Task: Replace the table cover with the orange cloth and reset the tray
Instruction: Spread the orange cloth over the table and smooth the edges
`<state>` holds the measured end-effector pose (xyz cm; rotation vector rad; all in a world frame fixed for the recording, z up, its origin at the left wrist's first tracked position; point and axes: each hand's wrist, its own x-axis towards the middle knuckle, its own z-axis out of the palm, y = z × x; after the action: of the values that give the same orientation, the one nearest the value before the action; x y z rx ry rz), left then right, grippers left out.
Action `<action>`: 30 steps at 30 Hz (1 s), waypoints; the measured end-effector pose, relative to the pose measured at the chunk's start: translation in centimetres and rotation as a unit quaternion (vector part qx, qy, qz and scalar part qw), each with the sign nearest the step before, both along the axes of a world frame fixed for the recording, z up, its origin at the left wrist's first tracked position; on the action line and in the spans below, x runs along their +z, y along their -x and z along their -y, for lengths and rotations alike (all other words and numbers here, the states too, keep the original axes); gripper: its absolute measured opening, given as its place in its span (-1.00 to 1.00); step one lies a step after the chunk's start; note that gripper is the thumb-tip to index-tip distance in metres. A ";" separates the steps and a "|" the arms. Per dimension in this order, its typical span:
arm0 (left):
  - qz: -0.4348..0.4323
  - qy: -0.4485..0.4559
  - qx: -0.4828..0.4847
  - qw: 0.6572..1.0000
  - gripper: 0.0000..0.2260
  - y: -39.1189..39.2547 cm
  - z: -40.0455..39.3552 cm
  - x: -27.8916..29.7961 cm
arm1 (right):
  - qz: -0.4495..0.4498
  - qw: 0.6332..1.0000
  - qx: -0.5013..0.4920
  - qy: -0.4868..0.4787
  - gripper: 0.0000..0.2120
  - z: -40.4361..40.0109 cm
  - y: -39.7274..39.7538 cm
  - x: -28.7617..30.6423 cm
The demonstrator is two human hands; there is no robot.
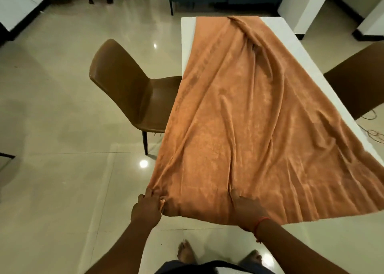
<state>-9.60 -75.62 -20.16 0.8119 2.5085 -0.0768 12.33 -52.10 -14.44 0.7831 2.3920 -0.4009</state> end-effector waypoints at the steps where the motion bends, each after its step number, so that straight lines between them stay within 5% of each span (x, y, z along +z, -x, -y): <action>1: 0.006 0.010 -0.003 1.000 -0.61 0.2 0.0 -0.3 | 0.008 1.000 0.008 -0.001 -0.25 0.5 -0.1 0.1; 8: 0.092 0.112 0.026 0.989 -0.31 1.5 -0.8 -2.5 | 0.013 0.999 -0.006 0.044 -0.31 2.3 -0.7 -0.4; 12: 0.183 0.209 -0.046 0.960 -0.11 1.4 -2.8 -1.6 | -0.018 0.998 0.009 0.056 -0.49 2.3 -1.6 -1.4; 15: 0.214 0.126 -0.003 0.969 -0.31 1.1 -4.8 -0.2 | -0.064 0.996 -0.010 0.069 -0.65 1.7 -2.3 -1.3; 18: 0.150 -0.091 0.134 0.975 -0.69 0.5 -7.2 1.1 | -0.047 0.995 -0.048 0.073 -0.54 0.0 -3.5 -1.1; 21: 0.065 -0.238 0.197 0.949 -0.81 -0.4 -10.2 2.8 | -0.087 0.989 -0.099 0.068 -0.63 -2.3 -5.0 -0.4; 24: -0.031 -0.251 0.084 0.964 -0.83 -2.3 -13.5 3.4 | -0.093 0.986 -0.124 0.053 -0.79 -6.0 -6.7 0.6; 30: -0.090 -0.212 -0.132 0.964 -0.81 -9.6 -22.3 3.2 | -0.148 0.960 -0.237 -0.014 -0.82 -17.3 -12.3 1.7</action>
<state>-0.01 -53.31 -16.97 1.3654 2.6073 0.3220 24.62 -34.85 -12.72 1.4015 2.4655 -0.7198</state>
